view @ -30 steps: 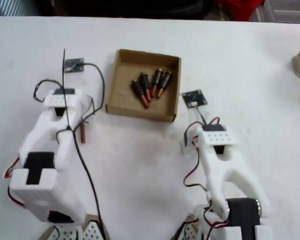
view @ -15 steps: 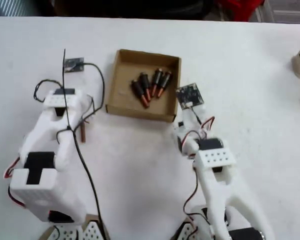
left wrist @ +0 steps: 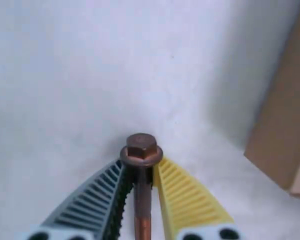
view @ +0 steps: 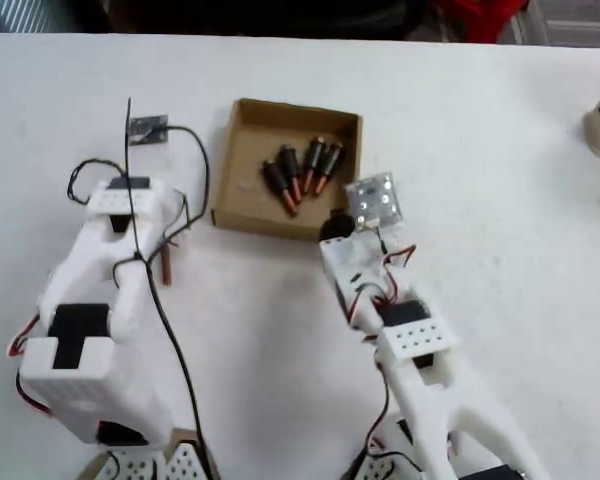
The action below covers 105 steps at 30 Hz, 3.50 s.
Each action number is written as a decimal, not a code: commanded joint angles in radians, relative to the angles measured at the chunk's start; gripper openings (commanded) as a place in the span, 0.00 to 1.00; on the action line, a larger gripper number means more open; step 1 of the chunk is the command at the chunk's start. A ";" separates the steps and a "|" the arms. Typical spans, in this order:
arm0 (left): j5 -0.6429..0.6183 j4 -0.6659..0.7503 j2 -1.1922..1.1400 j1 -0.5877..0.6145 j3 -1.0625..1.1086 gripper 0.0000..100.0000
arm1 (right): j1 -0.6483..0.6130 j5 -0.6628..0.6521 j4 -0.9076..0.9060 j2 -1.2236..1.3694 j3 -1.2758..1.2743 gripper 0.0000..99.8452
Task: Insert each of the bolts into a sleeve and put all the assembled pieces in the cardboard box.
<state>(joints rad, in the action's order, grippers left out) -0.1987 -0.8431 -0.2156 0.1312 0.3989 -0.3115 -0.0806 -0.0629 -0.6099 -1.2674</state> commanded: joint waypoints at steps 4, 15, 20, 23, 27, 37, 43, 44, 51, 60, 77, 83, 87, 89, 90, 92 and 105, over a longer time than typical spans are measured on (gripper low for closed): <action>-0.005 0.023 0.005 0.004 -0.011 0.02 | -0.107 0.011 0.372 -0.030 -0.130 0.02; -0.005 0.023 0.005 0.005 -0.012 0.02 | -0.237 0.011 0.699 -0.028 -0.224 0.02; -0.005 0.023 0.005 0.004 -0.012 0.02 | -0.282 0.011 0.785 -0.027 -0.226 0.02; -0.005 0.023 0.005 0.004 -0.012 0.02 | -0.303 0.011 0.785 0.018 -0.224 0.02; -0.005 0.023 0.005 0.004 -0.012 0.02 | -0.308 0.011 0.891 0.193 -0.193 0.02; -0.005 0.023 0.005 0.004 -0.012 0.02 | -0.311 0.009 1.647 0.897 -0.120 0.02; -0.005 0.023 0.005 0.004 -0.012 0.02 | -0.364 0.006 1.787 1.058 -0.149 0.02; -0.005 0.023 0.005 0.004 -0.012 0.02 | -0.372 0.008 1.788 1.053 -0.161 0.02; -0.005 0.037 0.005 0.002 -0.012 0.02 | -0.398 0.012 1.790 0.989 -0.272 0.02; -0.005 0.038 0.010 -0.010 -0.011 0.02 | -0.394 0.012 1.787 0.993 -0.293 0.02; -0.006 0.738 0.538 -0.128 0.661 0.02 | -0.398 0.121 1.744 0.993 -0.285 0.02; -0.011 1.063 0.582 -0.147 0.802 0.02 | -0.398 0.123 1.744 0.993 -0.284 0.02; -0.012 1.347 0.584 -0.150 0.893 0.02 | -0.398 0.123 1.742 0.995 -0.281 0.02; -0.012 1.404 0.584 -0.166 0.916 0.02 | -0.397 0.123 1.725 0.995 -0.273 0.02; -0.012 1.415 0.585 -0.174 0.919 0.02 | -0.395 0.124 1.716 0.995 -0.267 0.02; -0.012 1.435 0.587 -0.189 0.930 0.02 | -0.392 0.124 1.710 0.995 -0.259 0.02; -0.012 1.208 1.144 -0.297 1.097 0.02 | -0.392 0.124 1.709 0.995 -0.252 0.02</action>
<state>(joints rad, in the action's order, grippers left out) -0.2002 0.5762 0.6882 -0.1158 1.5021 -0.7012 0.0299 1.6464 0.4242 -1.5313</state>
